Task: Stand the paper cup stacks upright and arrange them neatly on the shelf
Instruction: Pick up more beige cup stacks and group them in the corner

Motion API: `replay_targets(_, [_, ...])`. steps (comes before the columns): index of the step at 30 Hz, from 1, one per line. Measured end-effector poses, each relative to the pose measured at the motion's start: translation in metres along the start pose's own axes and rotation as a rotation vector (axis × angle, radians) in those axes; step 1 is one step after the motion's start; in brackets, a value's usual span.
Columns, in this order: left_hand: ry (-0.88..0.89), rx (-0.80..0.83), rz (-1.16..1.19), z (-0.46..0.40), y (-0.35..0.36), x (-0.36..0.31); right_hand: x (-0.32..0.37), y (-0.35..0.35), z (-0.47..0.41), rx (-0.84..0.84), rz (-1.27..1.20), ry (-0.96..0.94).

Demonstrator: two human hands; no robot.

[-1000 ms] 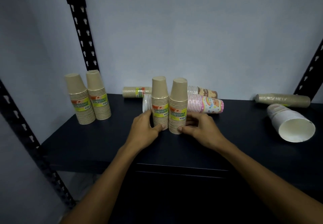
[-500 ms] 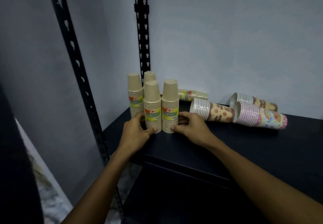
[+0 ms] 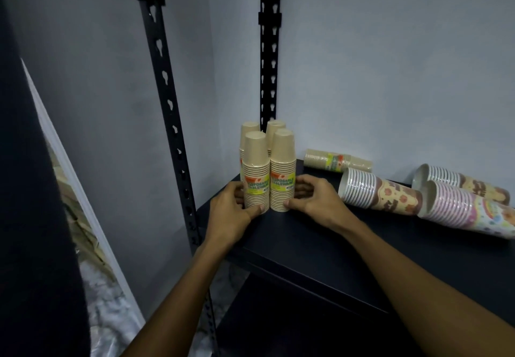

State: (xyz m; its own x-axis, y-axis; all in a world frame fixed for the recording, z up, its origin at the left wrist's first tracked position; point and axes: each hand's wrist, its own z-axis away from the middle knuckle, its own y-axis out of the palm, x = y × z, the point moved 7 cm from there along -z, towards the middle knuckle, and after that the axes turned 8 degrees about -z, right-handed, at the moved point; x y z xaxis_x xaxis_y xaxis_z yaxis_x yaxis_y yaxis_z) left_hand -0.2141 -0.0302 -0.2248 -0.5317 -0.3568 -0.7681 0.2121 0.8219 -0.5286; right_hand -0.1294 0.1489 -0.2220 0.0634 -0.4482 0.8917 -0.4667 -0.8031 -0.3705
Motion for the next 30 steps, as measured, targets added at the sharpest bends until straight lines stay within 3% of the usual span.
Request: replay_targets(30, [-0.020, -0.057, -0.003, 0.001, -0.001, 0.012, 0.003, 0.001, 0.007, -0.121, -0.023, -0.042])
